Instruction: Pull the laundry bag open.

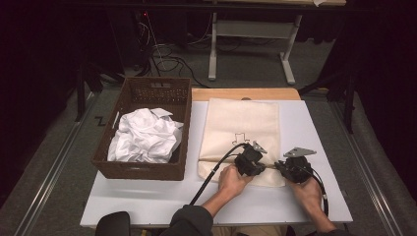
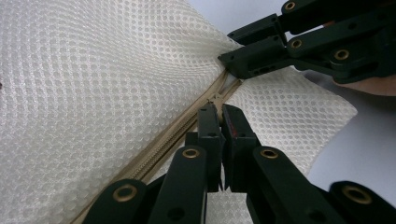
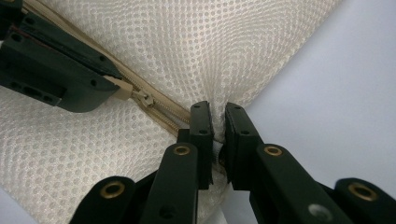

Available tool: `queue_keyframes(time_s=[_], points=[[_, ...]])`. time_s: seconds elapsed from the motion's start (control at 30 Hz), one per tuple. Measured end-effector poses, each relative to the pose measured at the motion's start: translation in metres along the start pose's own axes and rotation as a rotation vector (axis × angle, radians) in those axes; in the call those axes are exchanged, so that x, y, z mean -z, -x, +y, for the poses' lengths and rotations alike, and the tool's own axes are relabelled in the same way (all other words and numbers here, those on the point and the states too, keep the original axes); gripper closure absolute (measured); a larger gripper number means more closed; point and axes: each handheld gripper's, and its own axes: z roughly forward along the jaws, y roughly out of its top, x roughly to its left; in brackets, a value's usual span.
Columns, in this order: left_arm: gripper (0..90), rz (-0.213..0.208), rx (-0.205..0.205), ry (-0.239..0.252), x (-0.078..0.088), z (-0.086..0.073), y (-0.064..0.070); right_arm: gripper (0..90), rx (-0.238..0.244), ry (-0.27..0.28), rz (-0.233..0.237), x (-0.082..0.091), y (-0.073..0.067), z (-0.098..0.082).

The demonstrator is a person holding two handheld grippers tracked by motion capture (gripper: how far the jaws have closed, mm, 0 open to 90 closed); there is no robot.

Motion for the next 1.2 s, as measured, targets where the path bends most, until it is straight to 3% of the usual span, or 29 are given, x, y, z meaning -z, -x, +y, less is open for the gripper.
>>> queue_keyframes(time_s=[0.37,0.47,0.67,1.2], points=[[86.9,-0.01,-0.003,0.008,0.004,-0.006,0.001,83.9,0.001,0.002,0.019,0.001,0.003,-0.001],[87.0,-0.004,0.023,0.022,0.015,-0.011,-0.007,83.9,-0.004,0.001,0.017,0.0,0.003,-0.001],[87.0,0.007,0.008,0.027,0.021,-0.014,-0.006,83.9,-0.004,0.0,0.006,0.0,0.001,0.0],[86.9,0.028,0.051,0.058,0.048,-0.032,-0.022,83.9,0.004,0.0,0.003,0.001,0.001,0.0]])
